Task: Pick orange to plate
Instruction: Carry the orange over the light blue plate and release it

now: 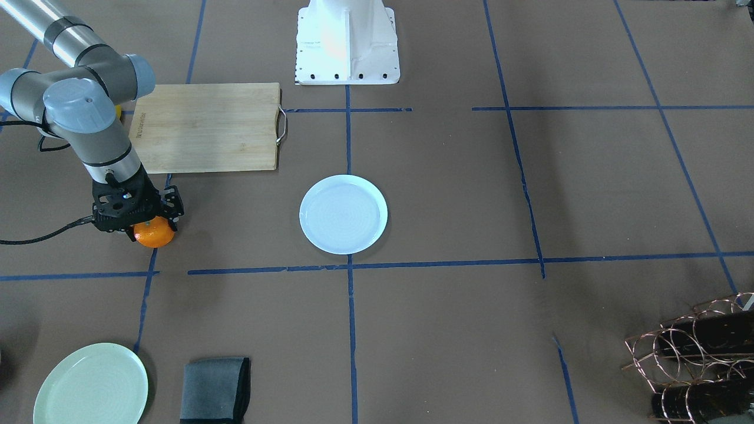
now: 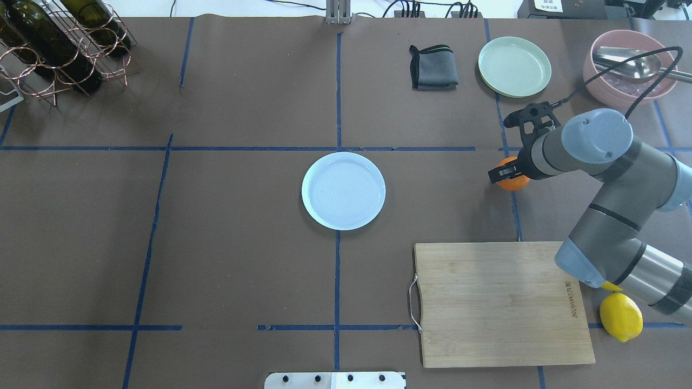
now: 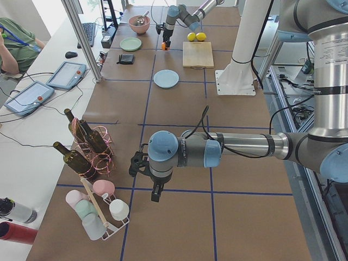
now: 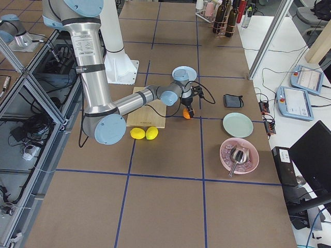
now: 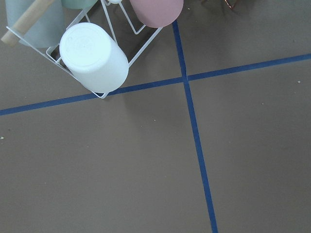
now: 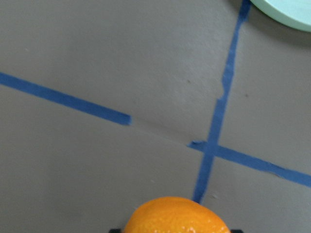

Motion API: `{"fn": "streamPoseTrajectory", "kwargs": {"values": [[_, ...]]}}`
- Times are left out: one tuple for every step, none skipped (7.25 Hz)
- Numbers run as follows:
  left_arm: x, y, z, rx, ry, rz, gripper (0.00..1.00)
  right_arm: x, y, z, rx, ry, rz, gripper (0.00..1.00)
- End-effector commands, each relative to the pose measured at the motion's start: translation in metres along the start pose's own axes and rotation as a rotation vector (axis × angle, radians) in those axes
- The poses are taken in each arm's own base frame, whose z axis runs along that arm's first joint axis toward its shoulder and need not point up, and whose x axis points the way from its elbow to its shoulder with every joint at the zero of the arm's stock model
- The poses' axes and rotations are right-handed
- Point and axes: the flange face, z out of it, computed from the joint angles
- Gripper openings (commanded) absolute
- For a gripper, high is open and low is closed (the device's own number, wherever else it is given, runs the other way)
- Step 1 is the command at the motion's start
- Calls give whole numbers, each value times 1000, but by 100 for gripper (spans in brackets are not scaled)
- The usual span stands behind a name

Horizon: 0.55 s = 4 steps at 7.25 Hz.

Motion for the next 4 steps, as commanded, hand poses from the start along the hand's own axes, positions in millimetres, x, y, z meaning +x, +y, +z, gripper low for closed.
{"fn": "streamPoseTrajectory", "kwargs": {"values": [[0, 0, 0, 0, 0, 0, 100, -98, -58, -31, 26, -66, 99, 28], [0, 0, 0, -1, 0, -1, 100, -153, -84, -53, 1, -46, 138, 30], [0, 0, 0, -1, 0, -1, 100, -215, -110, -67, 11, -7, 192, 33], [0, 0, 0, -1, 0, -1, 100, -269, -127, -59, 20, 16, 227, 33]]}}
